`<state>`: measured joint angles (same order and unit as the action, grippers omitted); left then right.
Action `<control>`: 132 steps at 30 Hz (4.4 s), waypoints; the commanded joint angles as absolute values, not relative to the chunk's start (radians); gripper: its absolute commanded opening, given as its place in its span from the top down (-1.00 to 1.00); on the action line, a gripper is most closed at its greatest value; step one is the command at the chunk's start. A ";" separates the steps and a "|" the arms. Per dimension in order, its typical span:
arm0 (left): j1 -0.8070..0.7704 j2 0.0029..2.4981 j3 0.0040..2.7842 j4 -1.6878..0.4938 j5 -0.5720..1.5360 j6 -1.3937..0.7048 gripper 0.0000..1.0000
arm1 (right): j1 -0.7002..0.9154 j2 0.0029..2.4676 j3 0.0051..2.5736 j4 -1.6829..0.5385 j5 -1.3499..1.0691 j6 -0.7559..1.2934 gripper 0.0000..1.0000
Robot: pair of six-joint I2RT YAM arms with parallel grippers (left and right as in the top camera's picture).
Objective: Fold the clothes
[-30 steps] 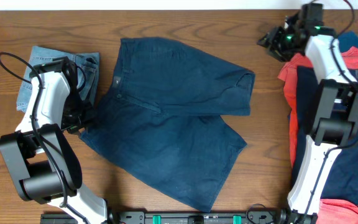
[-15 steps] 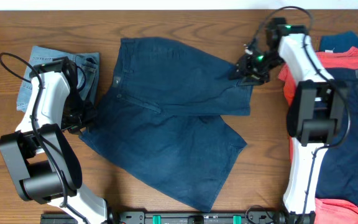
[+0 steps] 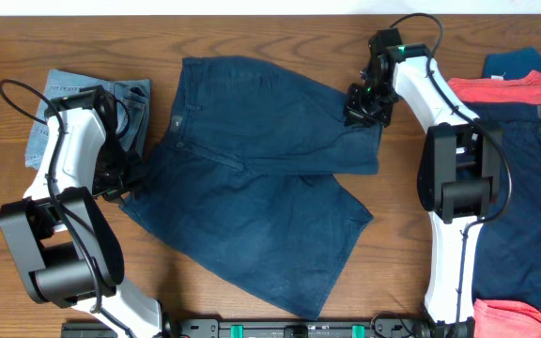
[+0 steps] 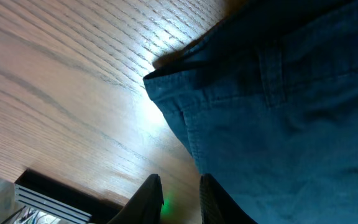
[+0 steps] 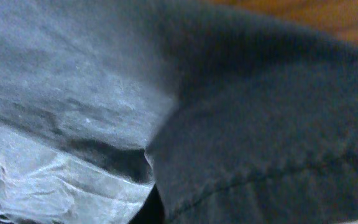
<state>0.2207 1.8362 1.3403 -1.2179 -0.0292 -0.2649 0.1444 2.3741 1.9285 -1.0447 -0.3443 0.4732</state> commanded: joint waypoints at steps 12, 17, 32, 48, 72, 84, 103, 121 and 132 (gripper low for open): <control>0.223 1.820 1.337 -1.218 -0.030 -0.259 0.52 | -0.178 2.360 1.937 -0.503 -0.620 0.717 -0.16; 0.223 1.820 1.337 -1.218 -0.030 -0.259 0.51 | -0.246 2.360 1.937 -0.549 -0.828 0.631 -0.25; 0.223 1.678 1.399 -1.260 0.126 -0.150 0.51 | -0.060 2.360 1.937 -1.037 -0.328 0.223 -0.08; 0.223 1.353 1.399 -1.256 0.169 -0.150 0.28 | -0.005 2.360 1.935 -0.622 -0.395 0.252 -0.06; 0.223 1.353 1.399 -1.249 0.169 -0.150 0.24 | -0.057 2.339 1.935 -0.477 -0.323 0.336 -0.25; 0.223 1.353 1.399 -1.249 0.169 -0.150 0.10 | -0.019 2.279 1.924 -1.183 -0.342 0.249 -0.03; 0.223 1.353 1.399 -1.248 0.169 -0.150 0.04 | 0.056 2.281 1.689 -1.068 -0.069 0.363 0.97; 0.223 1.353 1.398 -1.221 0.176 -0.150 -0.11 | -0.007 2.221 1.975 -1.260 -0.466 0.159 0.22; 0.223 1.353 1.398 -1.221 0.176 -0.150 -0.12 | 0.273 2.222 1.727 -1.112 -0.318 0.144 -0.19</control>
